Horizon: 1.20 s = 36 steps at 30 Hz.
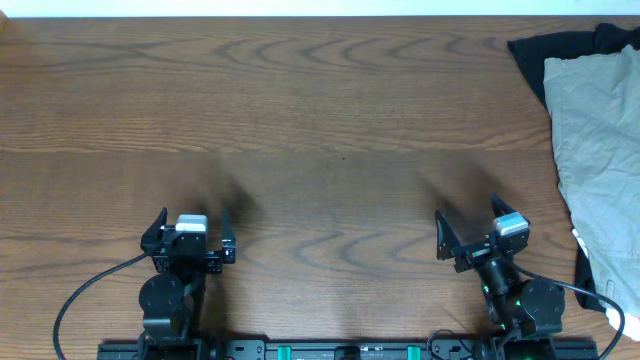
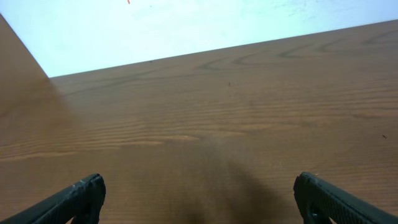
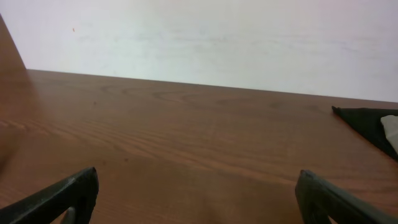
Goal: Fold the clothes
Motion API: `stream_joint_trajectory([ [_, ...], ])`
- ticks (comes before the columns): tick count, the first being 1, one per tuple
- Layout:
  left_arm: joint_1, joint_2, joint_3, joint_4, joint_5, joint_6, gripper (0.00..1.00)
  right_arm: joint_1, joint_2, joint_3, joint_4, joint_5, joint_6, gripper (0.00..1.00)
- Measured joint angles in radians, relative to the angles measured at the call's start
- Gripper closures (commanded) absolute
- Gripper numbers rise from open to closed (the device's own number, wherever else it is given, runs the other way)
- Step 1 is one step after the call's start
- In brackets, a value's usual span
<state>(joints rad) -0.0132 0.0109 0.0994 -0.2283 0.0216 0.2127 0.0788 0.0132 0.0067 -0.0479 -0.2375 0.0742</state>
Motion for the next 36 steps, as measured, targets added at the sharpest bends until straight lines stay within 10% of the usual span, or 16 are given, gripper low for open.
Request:
stream_joint_trajectory([
  [27,0.000,0.015,0.002,0.053,0.060,-0.050,0.02,0.000,0.033,0.000,0.000,0.002,-0.019,0.01],
  [36,0.000,0.373,0.291,0.045,0.078,-0.082,0.02,0.000,0.260,0.107,-0.008,0.006,0.064,0.01],
])
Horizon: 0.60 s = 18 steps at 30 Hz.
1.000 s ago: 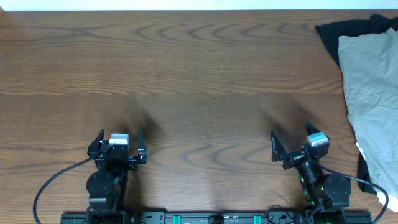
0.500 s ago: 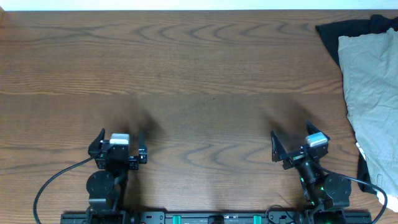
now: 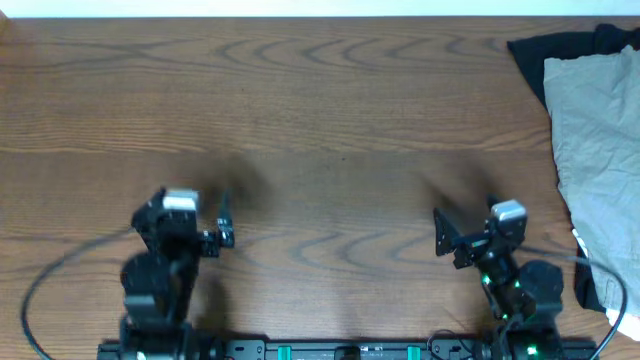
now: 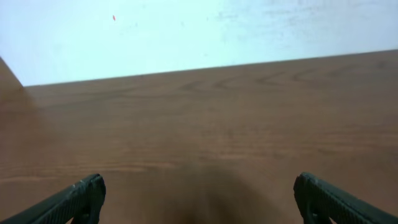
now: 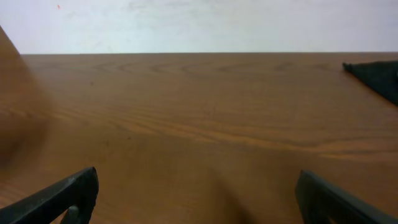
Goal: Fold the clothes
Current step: 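Raise both arms forward over the table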
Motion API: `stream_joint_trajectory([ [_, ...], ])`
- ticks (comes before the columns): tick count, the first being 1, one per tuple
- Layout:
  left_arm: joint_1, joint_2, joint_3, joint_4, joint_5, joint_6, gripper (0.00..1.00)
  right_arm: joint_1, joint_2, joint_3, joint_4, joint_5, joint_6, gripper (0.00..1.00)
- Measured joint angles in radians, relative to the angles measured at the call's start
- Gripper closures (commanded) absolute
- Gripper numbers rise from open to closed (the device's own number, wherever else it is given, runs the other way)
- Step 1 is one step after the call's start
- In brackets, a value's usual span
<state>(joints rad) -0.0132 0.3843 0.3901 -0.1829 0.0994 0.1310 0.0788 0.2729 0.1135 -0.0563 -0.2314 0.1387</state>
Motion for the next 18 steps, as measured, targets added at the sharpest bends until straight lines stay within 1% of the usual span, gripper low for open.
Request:
stream_joint_trajectory([
  [2,0.000,0.126,0.098,-0.022,0.008,-0.002,0.02,0.000,0.085,0.073,0.001,0.006,0.003,0.01],
  [5,0.000,0.347,0.273,-0.085,0.045,-0.005,0.02,0.000,0.257,0.224,-0.025,0.009,0.003,0.01],
  [8,0.000,0.546,0.447,-0.183,0.097,-0.006,0.02,0.000,0.454,0.399,-0.117,0.014,0.003,0.01],
  [10,0.000,0.663,0.574,-0.289,0.133,-0.008,0.02,0.000,0.580,0.516,-0.221,0.016,0.005,0.01],
  [14,0.000,0.836,0.799,-0.468,0.183,-0.017,0.02,-0.002,0.843,0.768,-0.413,0.006,-0.018,0.01],
  [16,0.000,0.885,0.874,-0.521,0.195,-0.022,0.02,-0.002,0.945,0.880,-0.486,-0.005,-0.040,0.01],
  [18,0.000,0.906,0.911,-0.536,0.203,-0.023,0.02,-0.002,1.020,0.966,-0.530,-0.025,-0.045,0.01],
])
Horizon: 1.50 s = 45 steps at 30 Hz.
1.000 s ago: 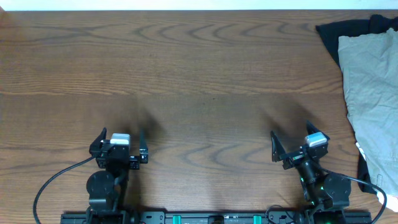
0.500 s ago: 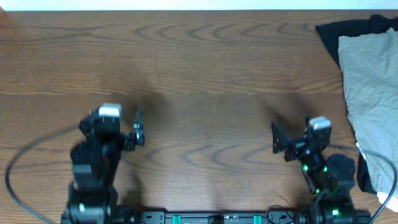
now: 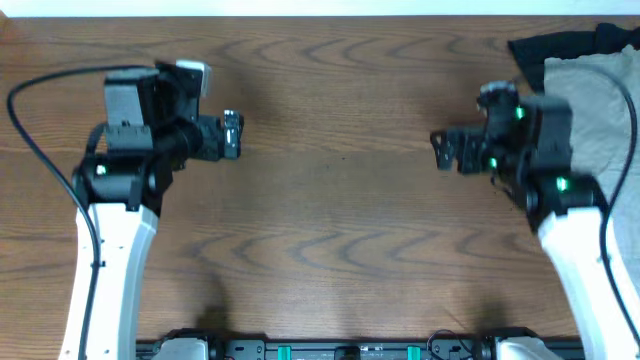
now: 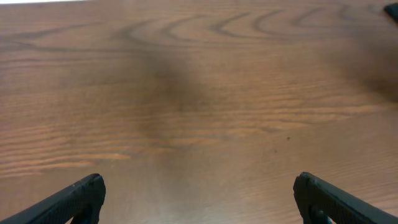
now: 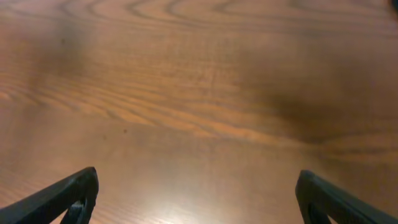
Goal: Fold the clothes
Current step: 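Raise both arms forward over the table, then reach the right gripper into the clothes pile and grasp the khaki shorts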
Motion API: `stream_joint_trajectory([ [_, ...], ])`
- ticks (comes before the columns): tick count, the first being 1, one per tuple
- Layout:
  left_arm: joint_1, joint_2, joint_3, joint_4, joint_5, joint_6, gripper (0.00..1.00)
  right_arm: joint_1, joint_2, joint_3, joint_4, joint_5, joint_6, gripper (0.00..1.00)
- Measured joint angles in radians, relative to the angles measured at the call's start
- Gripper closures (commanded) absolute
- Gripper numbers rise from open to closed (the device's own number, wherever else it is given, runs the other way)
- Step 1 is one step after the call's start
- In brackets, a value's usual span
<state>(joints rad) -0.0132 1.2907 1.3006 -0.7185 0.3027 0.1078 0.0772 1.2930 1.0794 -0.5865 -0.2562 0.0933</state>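
Note:
A beige garment (image 3: 605, 120) lies crumpled at the table's right edge, on top of a black garment (image 3: 535, 50) whose corner shows at the far right. My right gripper (image 3: 445, 150) hangs open above the table, just left of the pile, with nothing in it. Over the far left of the table, my left gripper (image 3: 225, 135) is open and empty too. Both wrist views show only bare wood between the wide-apart fingers: left gripper (image 4: 199, 202), right gripper (image 5: 198, 202). The clothes are outside the right wrist view.
The brown wooden table (image 3: 330, 220) fills the overhead view. A black cable (image 3: 40, 85) loops from the left arm. The arms' bases sit along the near edge (image 3: 340, 350). The clothes run off the frame's right side.
Both arms have risen and reached away from the near edge toward the far half of the table. Both wrist cameras now look down at the wood instead of toward the wall. Both grippers remain open.
At first both arms sat folded low at the near edge, grippers open, wrist cameras facing the far wall. Then the left arm had shifted slightly left and both cameras had levelled. Now both arms are extended, the right one beside the clothes pile, which has not moved.

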Motion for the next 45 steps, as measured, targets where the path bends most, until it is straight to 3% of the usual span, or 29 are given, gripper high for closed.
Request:
stream_joint_trajectory([
  [11,0.000,0.006,0.013,-0.025,0.051,-0.014,0.02,-0.029,0.135,0.109,-0.112,-0.064,0.029,0.01],
  [18,0.000,0.102,0.031,-0.072,0.015,-0.060,0.02,-0.219,0.271,0.320,-0.439,0.054,0.127,0.01],
  [26,0.000,0.119,0.035,-0.085,0.008,-0.079,0.02,-0.500,0.336,0.349,-0.526,0.109,0.134,0.03],
  [34,0.000,0.119,0.035,-0.081,0.005,-0.082,0.02,-0.550,0.336,0.338,-0.693,0.397,0.164,0.02],
  [39,0.000,0.121,0.035,-0.076,0.005,-0.082,0.02,-0.554,0.336,0.250,-0.675,0.520,0.211,0.06],
  [43,0.000,0.124,0.035,-0.074,0.005,-0.082,0.02,-0.563,0.336,0.135,-0.565,0.556,0.243,0.13],
  [45,0.000,0.128,0.035,-0.074,0.005,-0.082,0.02,-0.569,0.336,0.064,-0.467,0.568,0.257,0.12],
])
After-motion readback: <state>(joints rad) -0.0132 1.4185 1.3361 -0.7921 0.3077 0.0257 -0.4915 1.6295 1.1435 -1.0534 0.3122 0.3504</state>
